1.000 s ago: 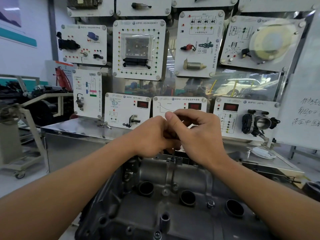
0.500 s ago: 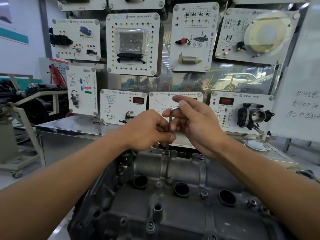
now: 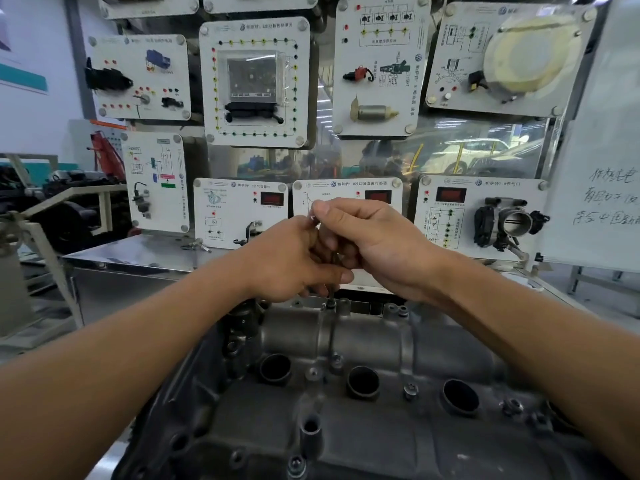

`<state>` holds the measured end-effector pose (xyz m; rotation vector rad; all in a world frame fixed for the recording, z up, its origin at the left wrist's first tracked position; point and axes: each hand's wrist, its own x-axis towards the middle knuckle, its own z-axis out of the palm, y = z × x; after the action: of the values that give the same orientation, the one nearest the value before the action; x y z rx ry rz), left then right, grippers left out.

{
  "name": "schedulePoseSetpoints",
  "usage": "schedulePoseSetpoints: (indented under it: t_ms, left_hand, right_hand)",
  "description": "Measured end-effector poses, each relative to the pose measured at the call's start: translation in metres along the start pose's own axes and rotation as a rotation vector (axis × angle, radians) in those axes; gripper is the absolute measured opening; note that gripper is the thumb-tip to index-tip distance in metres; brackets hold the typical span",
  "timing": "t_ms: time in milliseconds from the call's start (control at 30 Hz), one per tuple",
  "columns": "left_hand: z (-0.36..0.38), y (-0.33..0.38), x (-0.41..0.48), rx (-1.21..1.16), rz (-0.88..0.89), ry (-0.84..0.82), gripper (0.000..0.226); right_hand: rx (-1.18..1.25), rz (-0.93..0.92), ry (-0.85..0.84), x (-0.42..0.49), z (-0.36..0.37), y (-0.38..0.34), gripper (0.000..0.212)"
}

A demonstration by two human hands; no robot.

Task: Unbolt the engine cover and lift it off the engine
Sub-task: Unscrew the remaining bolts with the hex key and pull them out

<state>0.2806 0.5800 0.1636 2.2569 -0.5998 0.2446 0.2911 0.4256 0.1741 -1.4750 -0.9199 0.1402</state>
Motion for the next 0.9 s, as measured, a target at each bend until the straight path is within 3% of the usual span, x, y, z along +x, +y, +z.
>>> schedulePoseSetpoints:
  t_ms: [67,167,267,367,500,667,900]
  left_hand:
    - [0.0,0.002,0.001,0.005,0.018,0.0,0.014]
    - [0.001,0.002,0.002,0.031,0.008,0.012,0.011]
    - [0.001,-0.001,0.003,0.068,-0.007,0.018,0.016]
    - [-0.001,-0.001,0.002,0.105,-0.012,0.01,0.018]
    - [-0.003,-0.003,0.0,0.09,-0.018,0.007,0.013]
    - [-0.005,-0.002,-0.002,0.042,-0.013,-0.015,0.012]
    - [-0.002,-0.001,-0.001,0.075,0.043,-0.013,0.012]
  right_hand:
    - [-0.007,-0.002,0.027,-0.002,0.002,-0.002,0.031]
    - [-0.165,-0.041,0.246,0.001,0.006,0.002,0.044]
    - [-0.337,-0.15,0.365,0.002,0.009,0.006,0.022]
    - [-0.26,-0.187,0.345,-0.004,0.003,0.005,0.016]
    - [-0.144,-0.18,0.343,-0.006,0.0,0.01,0.032]
    - [0.181,0.017,0.373,0.001,0.003,0.008,0.034]
    - [0.163,0.091,0.472,0.014,0.014,0.01,0.02]
